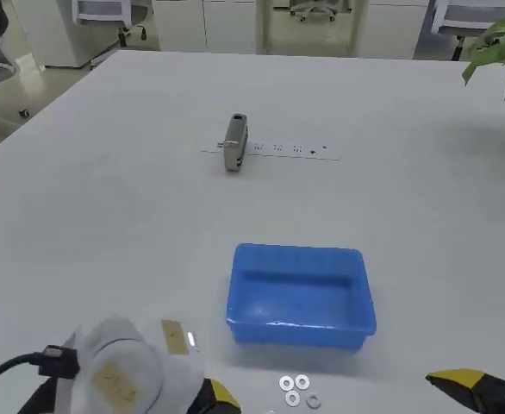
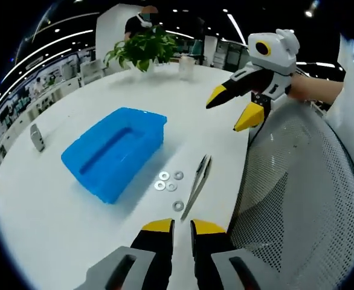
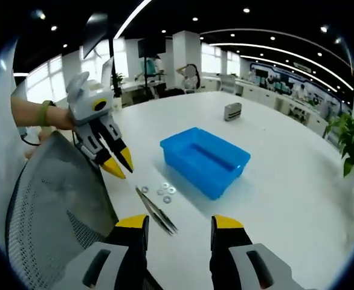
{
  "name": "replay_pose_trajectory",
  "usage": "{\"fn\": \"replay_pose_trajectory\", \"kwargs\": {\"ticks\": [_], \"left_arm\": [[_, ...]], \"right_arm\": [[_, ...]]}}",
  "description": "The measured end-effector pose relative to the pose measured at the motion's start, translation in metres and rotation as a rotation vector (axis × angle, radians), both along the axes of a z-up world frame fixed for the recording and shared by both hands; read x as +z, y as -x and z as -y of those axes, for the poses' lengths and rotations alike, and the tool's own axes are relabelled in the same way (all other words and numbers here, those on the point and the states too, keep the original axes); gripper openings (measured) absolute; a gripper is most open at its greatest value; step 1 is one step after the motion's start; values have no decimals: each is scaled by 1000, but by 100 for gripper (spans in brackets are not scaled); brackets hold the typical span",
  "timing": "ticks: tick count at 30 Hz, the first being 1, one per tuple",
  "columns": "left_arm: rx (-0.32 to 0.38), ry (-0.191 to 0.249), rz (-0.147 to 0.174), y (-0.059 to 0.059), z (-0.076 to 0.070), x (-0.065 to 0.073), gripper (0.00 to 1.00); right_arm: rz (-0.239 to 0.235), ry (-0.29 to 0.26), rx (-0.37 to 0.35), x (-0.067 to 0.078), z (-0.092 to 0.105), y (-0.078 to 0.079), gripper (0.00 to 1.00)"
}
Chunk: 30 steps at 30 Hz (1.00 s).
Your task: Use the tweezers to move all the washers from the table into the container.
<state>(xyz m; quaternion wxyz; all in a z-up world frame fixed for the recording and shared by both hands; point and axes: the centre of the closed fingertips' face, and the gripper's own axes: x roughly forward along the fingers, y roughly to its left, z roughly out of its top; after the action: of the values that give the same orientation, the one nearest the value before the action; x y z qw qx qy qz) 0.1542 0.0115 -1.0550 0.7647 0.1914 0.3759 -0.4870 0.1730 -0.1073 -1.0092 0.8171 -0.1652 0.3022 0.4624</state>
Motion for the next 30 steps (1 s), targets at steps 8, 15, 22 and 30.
{"fn": "replay_pose_trajectory", "kwargs": {"ticks": [8,15,22,30], "left_arm": [[-77,-64,-23,-1,7,-16,4],[-123,-95,-23,-2,12,-22,4],[-197,-145,11,-3,15,-24,0],[-282,-198,26,-2,16,-28,0]], "right_arm": [[-39,15,37,-13,-8,7,33],[-73,9,21,-20,-9,8,31],[-88,7,14,-25,-10,5,30],[-92,6,23,-31,-16,5,29]]}}
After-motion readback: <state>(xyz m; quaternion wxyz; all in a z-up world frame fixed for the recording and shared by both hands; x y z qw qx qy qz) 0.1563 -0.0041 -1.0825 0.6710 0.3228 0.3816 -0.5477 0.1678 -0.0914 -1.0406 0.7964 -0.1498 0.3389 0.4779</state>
